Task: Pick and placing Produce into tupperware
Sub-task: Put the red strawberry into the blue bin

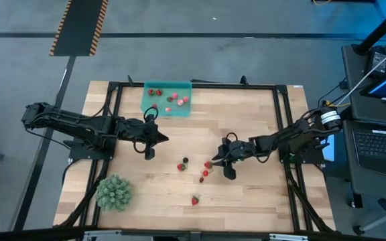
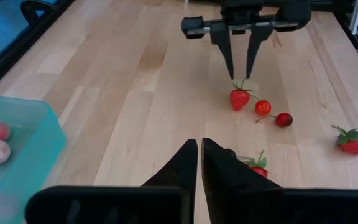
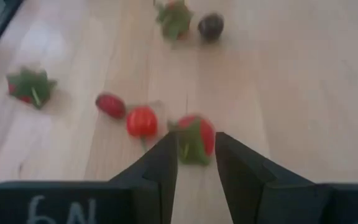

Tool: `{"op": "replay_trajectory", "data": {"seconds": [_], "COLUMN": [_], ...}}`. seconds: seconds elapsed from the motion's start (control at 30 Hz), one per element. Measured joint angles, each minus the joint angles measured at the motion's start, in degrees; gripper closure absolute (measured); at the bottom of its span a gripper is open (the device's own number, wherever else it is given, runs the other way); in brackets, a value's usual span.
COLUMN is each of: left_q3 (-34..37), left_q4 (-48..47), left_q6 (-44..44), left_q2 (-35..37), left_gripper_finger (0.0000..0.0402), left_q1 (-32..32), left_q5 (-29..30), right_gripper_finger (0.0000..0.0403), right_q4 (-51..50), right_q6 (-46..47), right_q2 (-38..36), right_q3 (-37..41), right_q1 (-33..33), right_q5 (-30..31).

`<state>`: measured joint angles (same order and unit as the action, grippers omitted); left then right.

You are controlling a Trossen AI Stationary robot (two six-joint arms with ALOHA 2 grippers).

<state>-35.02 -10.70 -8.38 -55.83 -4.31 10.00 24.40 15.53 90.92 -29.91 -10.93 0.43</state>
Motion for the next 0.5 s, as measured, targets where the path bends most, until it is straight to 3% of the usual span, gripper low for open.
{"op": "replay_trajectory", "data": {"seconds": [0.37,0.5], "left_q3": [0.01,0.0], "left_q4": [0.02,0.02], "left_q6": [0.02,0.02], "left_q2": [0.0,0.0], "left_gripper_finger": [0.0371,0.0374], "left_q1": [0.01,0.01], "left_q5": [0.02,0.05], "right_gripper_finger": [0.0293,0.0293], "right_q4": [-1.04,-1.1], "right_q6": [0.68,0.69], "right_q2": [0.02,0.35], "right_q3": [0.0,0.0], "right_q1": [-1.72,-2.04], "right_q5": [0.17,2.82]}}
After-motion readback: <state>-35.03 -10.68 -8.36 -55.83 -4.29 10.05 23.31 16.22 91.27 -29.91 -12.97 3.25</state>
